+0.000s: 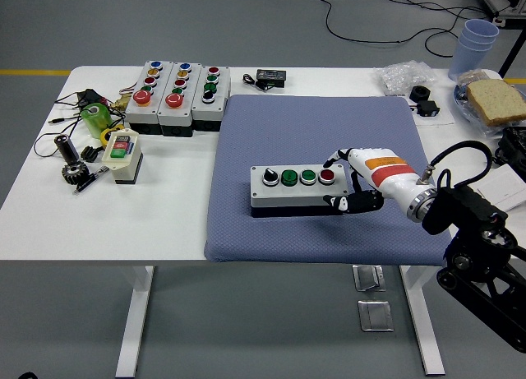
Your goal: Pick up the button,place it on the desk,press the button,press the button
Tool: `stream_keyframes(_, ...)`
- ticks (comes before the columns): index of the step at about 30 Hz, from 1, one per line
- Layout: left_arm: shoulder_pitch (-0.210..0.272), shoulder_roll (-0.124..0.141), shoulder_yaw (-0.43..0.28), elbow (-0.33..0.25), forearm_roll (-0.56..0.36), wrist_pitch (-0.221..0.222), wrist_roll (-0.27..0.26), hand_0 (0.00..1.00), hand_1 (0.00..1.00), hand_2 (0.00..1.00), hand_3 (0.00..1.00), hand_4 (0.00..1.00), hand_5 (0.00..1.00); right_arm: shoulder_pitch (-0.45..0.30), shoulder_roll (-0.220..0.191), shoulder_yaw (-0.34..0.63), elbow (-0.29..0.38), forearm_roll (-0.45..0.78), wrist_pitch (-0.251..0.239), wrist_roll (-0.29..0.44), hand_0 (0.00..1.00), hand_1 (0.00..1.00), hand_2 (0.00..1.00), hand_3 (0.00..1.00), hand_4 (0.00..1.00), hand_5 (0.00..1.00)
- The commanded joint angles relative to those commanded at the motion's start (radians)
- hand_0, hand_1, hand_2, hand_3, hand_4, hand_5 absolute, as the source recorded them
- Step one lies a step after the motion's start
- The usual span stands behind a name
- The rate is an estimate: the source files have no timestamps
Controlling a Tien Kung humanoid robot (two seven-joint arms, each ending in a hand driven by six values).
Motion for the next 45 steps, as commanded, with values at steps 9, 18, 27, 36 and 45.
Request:
stream_keyframes(9,-0.001,0.0,0.0,0.0,-0.003,-0.001,0.0,0.651,0.635,0.633,0.551,0.326,0.856,0.017,0.03,-0.031,-0.011,0.004,0.011,-0.004,0.167,0.002,0.188,0.695,0.811,0.408)
stream_keyframes(18,-0.001,0.0,-0.001,0.0,-0.002,-0.002,0.001,0.651,0.634,0.633,0.551,0.326,0.852,0.027,0.041,-0.06,-0.04,0.011,0.015,-0.005,0.168,0.002,0.189,0.695,0.811,0.415)
stream_keyframes(27,-0.002,0.0,-0.003,0.0,-0.001,-0.003,0.001,0.651,0.634,0.633,0.55,0.326,0.853,0.031,0.038,-0.084,-0.059,0.017,0.037,-0.012,0.169,0.002,0.189,0.695,0.812,0.415)
stream_keyframes(36,0.002,-0.001,-0.004,0.0,0.004,-0.004,0.001,0.651,0.635,0.633,0.551,0.324,0.855,0.027,0.041,-0.09,-0.061,0.017,0.043,-0.017,0.167,0.002,0.189,0.696,0.814,0.418)
stream_keyframes(45,0.008,-0.002,-0.004,0.0,0.012,-0.006,-0.001,0.651,0.635,0.633,0.551,0.324,0.856,0.009,0.035,-0.014,-0.024,0.058,0.007,0.001,0.167,0.002,0.188,0.697,0.815,0.418)
